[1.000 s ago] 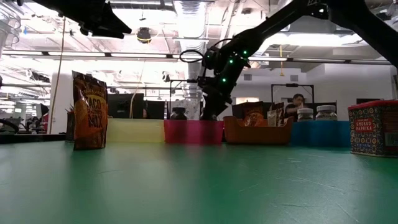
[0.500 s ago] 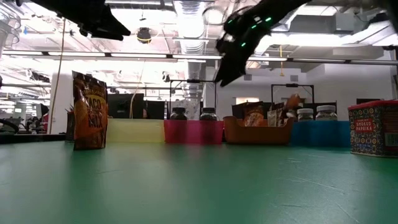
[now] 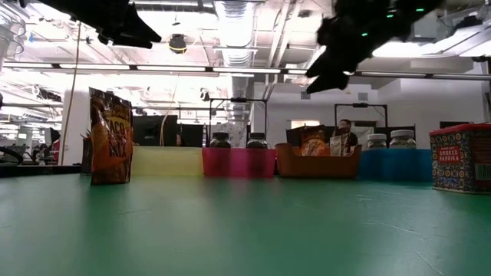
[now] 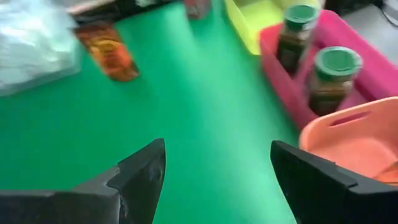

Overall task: Sort spices by type
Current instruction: Put the right red seasoning can into the yellow bin

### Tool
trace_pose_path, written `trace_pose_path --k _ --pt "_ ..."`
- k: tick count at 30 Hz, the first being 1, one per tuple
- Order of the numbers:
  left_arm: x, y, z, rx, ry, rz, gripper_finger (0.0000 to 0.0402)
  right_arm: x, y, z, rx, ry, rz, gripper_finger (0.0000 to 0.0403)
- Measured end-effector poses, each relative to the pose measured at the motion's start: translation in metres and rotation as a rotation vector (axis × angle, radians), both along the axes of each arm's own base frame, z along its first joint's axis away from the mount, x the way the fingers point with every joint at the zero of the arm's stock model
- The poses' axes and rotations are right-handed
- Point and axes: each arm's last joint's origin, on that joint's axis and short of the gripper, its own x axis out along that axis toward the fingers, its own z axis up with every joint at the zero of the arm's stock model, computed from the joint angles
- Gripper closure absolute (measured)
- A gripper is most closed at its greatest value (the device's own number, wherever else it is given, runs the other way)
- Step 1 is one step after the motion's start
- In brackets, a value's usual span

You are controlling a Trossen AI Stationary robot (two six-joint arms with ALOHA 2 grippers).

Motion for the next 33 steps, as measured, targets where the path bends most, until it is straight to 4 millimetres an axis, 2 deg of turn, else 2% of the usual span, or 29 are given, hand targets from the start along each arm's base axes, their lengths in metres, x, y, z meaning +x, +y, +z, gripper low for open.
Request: trace_pose_path --k 6,10,14,20,25,27,31,33 --pt "0.0 0.0 0.0 -0.004 -0.005 0.0 0.0111 -0.024 0.03 -0.018 0.099 -0.145 -0.02 0.0085" --pt "0.0 0.0 0.001 -0.008 -0.021 0.001 0.0111 -0.023 0.056 -0.031 0.231 -0.186 0.087 0.0085" --pt "0.0 0.0 0.002 -0.02 -0.048 -0.004 0.0111 -0.019 0.087 -0.044 0.275 -0.201 0.205 0.0085" --pt "0.001 0.0 0.002 -0.047 -0.066 -0.007 0.0111 -0.026 0.129 -0.064 0.324 -0.435 0.348 0.0085" --pt "0.001 -0.001 0.002 -0.086 -0.091 -0.024 0.0111 -0.035 0.148 -0.082 0.454 -0.435 0.172 0.0086" --pt "0.002 -0.001 0.001 -0.099 -0.094 -0.03 0.0111 -0.031 0.157 -0.077 0.5 -0.445 0.136 0.0086" --pt "0.005 0.0 -0.002 -0.137 -0.09 -0.027 0.0111 -0.015 0.174 -0.052 0.527 -0.478 0.09 0.0086" --pt "0.007 0.0 -0.005 -0.158 -0.078 -0.023 0.0111 -0.005 0.179 -0.044 0.534 -0.432 0.029 0.0086"
